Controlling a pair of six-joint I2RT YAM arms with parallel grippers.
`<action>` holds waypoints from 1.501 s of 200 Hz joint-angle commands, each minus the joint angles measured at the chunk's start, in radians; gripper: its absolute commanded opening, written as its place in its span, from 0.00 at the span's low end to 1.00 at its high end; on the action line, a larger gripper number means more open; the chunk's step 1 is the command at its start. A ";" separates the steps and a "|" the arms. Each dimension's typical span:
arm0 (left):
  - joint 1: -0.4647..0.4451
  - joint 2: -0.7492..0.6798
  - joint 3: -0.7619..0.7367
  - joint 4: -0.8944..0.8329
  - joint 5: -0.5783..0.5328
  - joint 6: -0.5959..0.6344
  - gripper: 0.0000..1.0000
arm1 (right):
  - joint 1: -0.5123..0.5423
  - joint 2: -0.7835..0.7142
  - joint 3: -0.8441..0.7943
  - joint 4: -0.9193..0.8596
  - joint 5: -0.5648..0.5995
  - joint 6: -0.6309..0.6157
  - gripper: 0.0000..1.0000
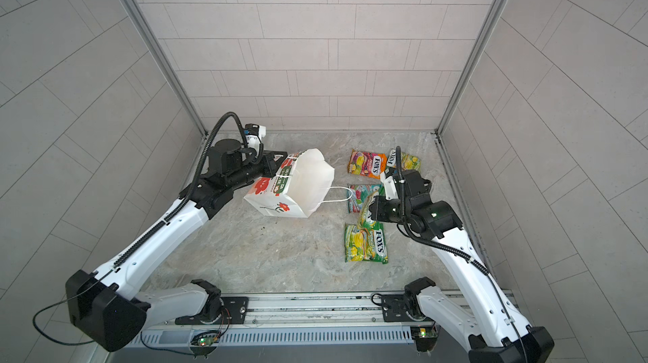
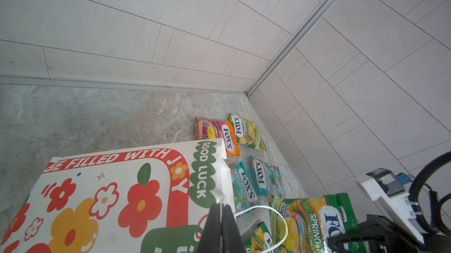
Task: Take the snacks out of the paper bag
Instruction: 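Lift the green spring tea packet out of the bag with the right gripper, then lower the packet beside the other spring tea packet and open the right gripper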
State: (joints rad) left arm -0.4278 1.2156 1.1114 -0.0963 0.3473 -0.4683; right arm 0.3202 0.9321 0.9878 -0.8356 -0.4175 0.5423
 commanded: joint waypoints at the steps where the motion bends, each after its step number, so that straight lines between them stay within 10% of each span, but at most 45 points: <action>1: 0.002 -0.034 0.012 0.010 -0.043 0.026 0.00 | 0.038 0.006 -0.032 0.121 -0.120 0.041 0.00; 114: 0.014 -0.059 -0.009 0.018 -0.103 0.020 0.00 | 0.366 0.226 -0.186 0.575 -0.125 0.270 0.00; 200: 0.014 -0.055 -0.008 0.021 -0.090 0.020 0.00 | 0.409 0.372 -0.296 0.728 -0.100 0.292 0.00; 300: 0.014 -0.049 -0.006 0.024 -0.074 0.012 0.00 | 0.409 0.315 -0.311 0.497 0.125 0.206 0.43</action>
State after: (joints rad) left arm -0.4210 1.1763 1.1103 -0.0952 0.2642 -0.4549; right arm 0.7265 1.3083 0.6537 -0.2485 -0.4007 0.7853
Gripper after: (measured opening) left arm 0.061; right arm 0.409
